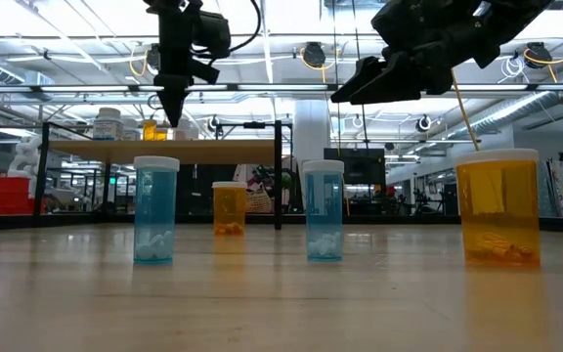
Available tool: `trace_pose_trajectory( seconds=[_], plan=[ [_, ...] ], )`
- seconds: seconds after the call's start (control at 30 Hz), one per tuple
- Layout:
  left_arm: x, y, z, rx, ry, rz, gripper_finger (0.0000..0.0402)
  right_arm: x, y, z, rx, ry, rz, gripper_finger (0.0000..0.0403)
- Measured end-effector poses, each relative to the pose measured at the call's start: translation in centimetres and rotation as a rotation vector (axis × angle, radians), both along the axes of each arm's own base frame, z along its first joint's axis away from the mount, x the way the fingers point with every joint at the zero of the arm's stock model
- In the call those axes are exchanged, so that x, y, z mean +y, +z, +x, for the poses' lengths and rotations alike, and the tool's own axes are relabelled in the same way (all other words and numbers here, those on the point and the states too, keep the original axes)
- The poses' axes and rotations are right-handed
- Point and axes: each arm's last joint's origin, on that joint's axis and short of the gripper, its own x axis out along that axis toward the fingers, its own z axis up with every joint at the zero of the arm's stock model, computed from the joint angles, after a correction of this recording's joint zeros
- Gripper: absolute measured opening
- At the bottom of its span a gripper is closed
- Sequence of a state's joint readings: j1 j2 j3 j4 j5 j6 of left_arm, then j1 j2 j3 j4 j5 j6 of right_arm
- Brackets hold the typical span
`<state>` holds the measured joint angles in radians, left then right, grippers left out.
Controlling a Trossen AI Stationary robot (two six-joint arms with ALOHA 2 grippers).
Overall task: Pick and place medicine bottles onto shelf by color
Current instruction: Put the bottom large orange pill bottle on the shelf
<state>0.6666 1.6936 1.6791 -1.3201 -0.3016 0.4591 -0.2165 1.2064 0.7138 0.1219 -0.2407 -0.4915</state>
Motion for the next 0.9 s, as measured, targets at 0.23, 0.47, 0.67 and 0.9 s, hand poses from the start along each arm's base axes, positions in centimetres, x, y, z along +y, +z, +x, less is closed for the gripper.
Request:
trace_pose_trajectory(
  seconds=[0.23, 0.47, 0.67, 0.9],
  plan=[
    [-0.8, 0.6, 0.0, 0.008, 0.003, 0.039, 0.0223, 0.0, 0.0, 0.0, 0.000, 0.000, 0.000, 0.0297],
    [-2.5, 2.6, -0.9, -0.059, 0.040, 0.098, 0.0223, 0.0, 0.0, 0.0, 0.000, -0.003, 0.007, 0.0297],
    [-5.5, 4.7, -1.2, -0.178, 0.055, 0.131, 0.0223, 0.0, -0.1, 0.0, 0.007, -0.004, 0.008, 0.0297],
    [-11.0, 6.2, 0.3, -0.370, 0.038, 0.119, 0.0223, 0.0, -0.1, 0.0, 0.008, -0.013, 0.027, 0.0297]
  ],
)
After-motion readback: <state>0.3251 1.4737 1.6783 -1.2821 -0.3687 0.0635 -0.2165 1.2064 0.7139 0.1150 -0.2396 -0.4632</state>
